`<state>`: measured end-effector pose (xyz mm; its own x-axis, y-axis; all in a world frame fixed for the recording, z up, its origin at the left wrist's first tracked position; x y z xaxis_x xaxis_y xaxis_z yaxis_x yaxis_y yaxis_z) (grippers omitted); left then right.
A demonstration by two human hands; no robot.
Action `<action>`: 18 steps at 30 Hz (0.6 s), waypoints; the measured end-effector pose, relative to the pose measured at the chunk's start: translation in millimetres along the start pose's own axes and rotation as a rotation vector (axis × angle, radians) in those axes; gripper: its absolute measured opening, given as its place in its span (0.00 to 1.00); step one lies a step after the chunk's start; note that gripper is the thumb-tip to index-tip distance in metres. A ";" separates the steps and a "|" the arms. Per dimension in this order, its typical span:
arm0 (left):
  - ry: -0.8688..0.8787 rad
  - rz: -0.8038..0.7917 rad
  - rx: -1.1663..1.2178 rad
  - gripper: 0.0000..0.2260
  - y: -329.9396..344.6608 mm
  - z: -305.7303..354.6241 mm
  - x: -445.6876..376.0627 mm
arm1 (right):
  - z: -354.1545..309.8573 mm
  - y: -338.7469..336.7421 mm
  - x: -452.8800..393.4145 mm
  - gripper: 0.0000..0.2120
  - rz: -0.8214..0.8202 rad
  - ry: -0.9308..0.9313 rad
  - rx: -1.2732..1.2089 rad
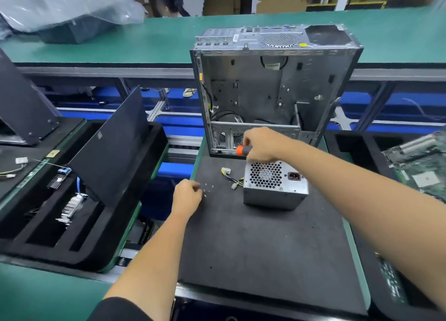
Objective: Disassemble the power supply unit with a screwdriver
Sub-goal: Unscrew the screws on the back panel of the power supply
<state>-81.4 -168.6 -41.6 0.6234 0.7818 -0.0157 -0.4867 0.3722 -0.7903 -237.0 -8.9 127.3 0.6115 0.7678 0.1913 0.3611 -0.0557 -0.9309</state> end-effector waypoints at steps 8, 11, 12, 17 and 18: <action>0.234 -0.101 0.282 0.17 -40.6 102.7 1.8 | -8.5 -74.2 32.1 0.10 0.061 -0.095 0.051; 0.446 -0.184 0.174 0.09 -43.1 141.3 15.3 | -10.4 -94.2 46.0 0.09 0.017 -0.089 0.086; 0.491 -0.185 0.158 0.07 -43.0 149.8 19.9 | -11.0 -98.3 50.9 0.08 0.007 -0.089 0.097; 0.521 -0.241 0.161 0.04 -33.9 163.5 38.2 | -21.9 -101.8 69.3 0.08 0.032 -0.116 0.145; 0.525 -0.248 0.147 0.04 -31.8 163.2 41.4 | -24.0 -99.8 71.2 0.08 0.045 -0.119 0.144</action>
<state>-140.0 -66.4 82.8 0.9299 0.3251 -0.1719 -0.3445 0.6067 -0.7164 -212.6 36.0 241.4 0.5338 0.8373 0.1184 0.2256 -0.0060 -0.9742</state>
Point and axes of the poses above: each hand's wrist, its own x-axis away from the middle knuckle, its own y-axis out of the palm, z = x × y, the point moved 5 cm from there along -x, towards the middle knuckle, and after that the axes turned 5 degrees about z, right-handed, at the moved point
